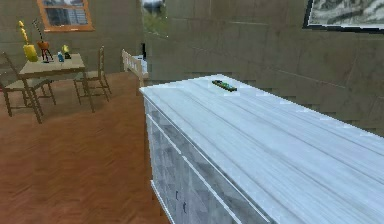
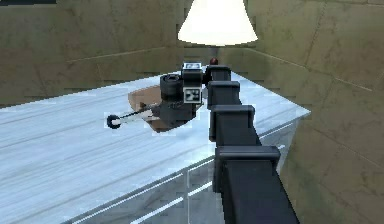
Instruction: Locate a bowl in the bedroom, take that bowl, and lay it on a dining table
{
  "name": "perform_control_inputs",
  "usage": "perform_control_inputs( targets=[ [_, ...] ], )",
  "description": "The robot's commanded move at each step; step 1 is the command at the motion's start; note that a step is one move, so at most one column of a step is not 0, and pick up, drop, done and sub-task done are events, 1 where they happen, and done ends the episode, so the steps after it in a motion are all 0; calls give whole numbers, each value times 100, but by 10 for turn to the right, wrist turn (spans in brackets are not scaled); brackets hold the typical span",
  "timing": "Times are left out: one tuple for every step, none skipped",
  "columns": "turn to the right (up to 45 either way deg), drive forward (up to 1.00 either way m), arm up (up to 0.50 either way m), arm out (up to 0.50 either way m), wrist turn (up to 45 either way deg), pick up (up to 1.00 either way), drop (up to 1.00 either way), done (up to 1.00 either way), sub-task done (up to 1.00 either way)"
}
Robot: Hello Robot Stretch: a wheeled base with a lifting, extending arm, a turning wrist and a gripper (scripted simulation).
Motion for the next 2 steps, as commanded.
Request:
perform_control_inputs(
  targets=[
    [0,0,0,0,150,0,0,0,0],
    [0,0,0,0,0,100,0,0,0]
  ],
)
